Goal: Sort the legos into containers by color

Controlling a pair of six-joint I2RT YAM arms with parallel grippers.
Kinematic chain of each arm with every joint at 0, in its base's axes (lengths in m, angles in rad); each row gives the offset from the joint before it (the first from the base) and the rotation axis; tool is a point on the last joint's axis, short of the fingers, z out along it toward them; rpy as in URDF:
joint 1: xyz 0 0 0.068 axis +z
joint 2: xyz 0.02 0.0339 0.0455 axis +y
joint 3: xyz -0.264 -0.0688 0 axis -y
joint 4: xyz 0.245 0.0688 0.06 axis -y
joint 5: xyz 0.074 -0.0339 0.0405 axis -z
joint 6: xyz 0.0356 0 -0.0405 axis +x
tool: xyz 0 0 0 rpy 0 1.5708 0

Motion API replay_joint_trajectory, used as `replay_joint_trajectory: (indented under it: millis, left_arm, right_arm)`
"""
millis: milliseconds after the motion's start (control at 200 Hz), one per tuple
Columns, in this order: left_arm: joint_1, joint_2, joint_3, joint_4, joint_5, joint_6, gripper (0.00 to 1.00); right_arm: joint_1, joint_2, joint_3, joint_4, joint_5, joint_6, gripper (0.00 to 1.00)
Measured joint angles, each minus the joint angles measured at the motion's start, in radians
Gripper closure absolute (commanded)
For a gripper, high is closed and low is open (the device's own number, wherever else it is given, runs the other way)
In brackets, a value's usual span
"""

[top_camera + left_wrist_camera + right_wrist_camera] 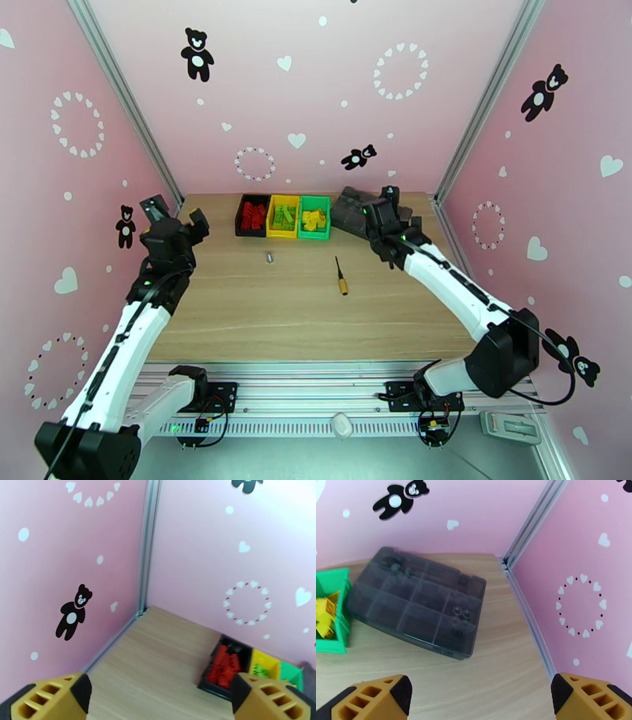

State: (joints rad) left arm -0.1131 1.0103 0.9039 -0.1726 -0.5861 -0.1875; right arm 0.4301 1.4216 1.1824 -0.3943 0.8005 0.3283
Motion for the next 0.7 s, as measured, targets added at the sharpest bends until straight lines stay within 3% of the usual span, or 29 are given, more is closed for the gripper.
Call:
replay_joint_trajectory:
  millis: [175, 295, 701]
  left_arm:
    - [0.058, -0.002, -0.302, 0.092, -0.015, -0.011, 0.01]
    - [0.094, 0.043, -0.428, 0.174, -0.008, -0.003, 0.02]
    - [0.149, 0.334, -0.473, 0.604, 0.173, 0.05, 0.06]
  right_arm:
    - [-0.141, -0.035, -0.243, 0.208, -0.045, -0.031, 0.01]
    - [-0.163, -0.018, -0.399, 0.341, -0.087, -0.094, 0.01]
    - [-0.252, 0.161, -0.531, 0.751, -0.256, -0.241, 0.01]
